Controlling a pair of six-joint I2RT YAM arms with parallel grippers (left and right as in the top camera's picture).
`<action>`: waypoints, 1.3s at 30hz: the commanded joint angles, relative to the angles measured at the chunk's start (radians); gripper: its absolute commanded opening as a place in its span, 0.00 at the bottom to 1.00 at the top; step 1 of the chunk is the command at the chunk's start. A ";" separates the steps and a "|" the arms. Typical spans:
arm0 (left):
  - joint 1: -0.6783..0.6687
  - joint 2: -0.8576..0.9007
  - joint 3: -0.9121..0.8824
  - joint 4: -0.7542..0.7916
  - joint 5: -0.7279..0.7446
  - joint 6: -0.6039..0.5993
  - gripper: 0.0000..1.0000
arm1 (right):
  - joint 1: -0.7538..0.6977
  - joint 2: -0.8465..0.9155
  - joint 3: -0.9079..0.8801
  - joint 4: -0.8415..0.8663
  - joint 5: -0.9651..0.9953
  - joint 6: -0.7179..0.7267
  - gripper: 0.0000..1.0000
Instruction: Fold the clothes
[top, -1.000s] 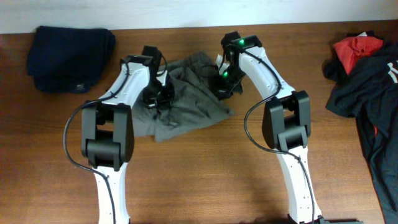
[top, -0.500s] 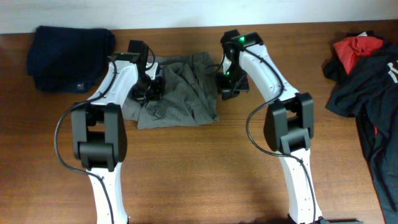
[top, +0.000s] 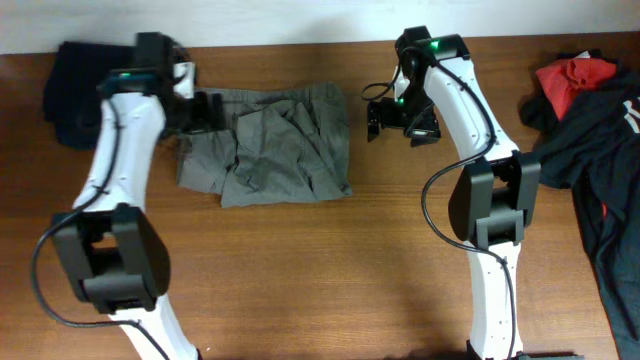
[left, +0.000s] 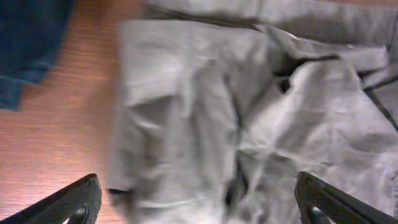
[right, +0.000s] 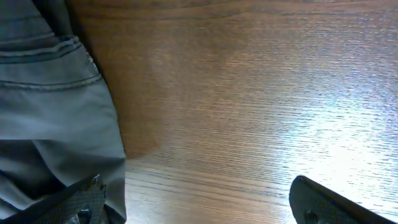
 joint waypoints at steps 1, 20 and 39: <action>0.080 0.012 0.007 -0.002 0.171 0.113 0.99 | 0.006 -0.026 0.002 -0.004 0.012 -0.029 0.99; 0.152 0.189 0.007 0.009 0.201 0.204 0.99 | 0.006 -0.026 0.002 -0.033 0.012 -0.082 0.98; 0.132 0.320 0.005 -0.016 0.426 0.240 0.99 | 0.006 -0.026 0.002 -0.021 -0.012 -0.082 0.99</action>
